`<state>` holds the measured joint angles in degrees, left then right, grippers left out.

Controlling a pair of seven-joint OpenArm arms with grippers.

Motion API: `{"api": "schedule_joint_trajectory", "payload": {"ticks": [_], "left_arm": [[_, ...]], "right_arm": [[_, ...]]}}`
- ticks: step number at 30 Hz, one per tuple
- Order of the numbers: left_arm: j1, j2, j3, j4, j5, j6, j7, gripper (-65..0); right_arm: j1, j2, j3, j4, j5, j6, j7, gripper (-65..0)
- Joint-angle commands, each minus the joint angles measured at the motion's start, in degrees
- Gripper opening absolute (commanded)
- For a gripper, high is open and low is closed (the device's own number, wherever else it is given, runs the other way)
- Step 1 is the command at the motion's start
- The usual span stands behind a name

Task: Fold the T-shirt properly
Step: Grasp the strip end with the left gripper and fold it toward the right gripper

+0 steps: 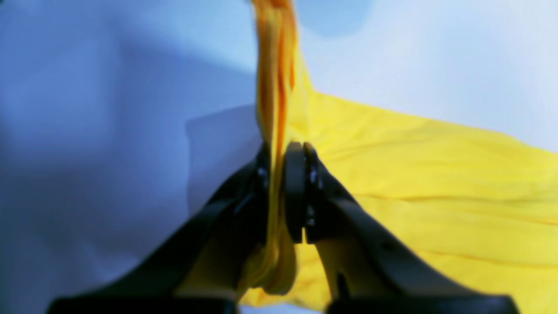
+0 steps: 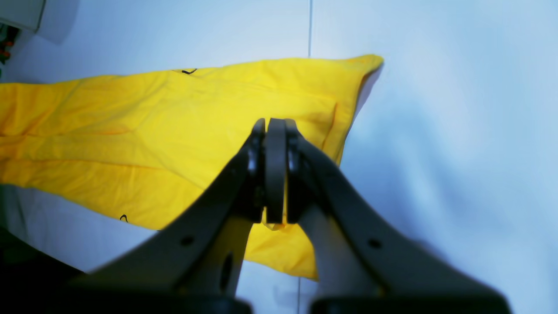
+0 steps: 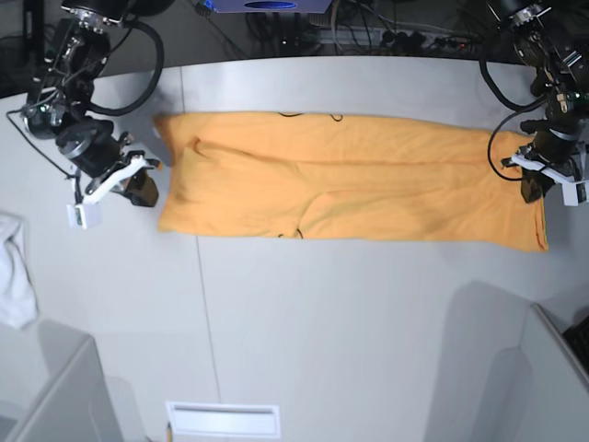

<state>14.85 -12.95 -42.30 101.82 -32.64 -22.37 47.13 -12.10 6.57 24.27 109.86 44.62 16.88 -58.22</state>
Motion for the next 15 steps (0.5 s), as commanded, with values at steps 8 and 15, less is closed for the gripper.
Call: {"api": "schedule_joint_trajectory", "payload": {"ticks": [8,15], "left_arm": [[0.0,2.4,0.5,9.5,-0.6,-0.4,5.6,-65.0],[1.1,4.2,10.0,10.4,-0.6,-0.2,6.3,-65.0]], "right_arm": [[0.5,0.4,0.2,0.7,1.0,0.0,1.1,-65.0],[0.9,0.3,0.2,0.7,1.0,0.0,1.1,-65.0]]}}
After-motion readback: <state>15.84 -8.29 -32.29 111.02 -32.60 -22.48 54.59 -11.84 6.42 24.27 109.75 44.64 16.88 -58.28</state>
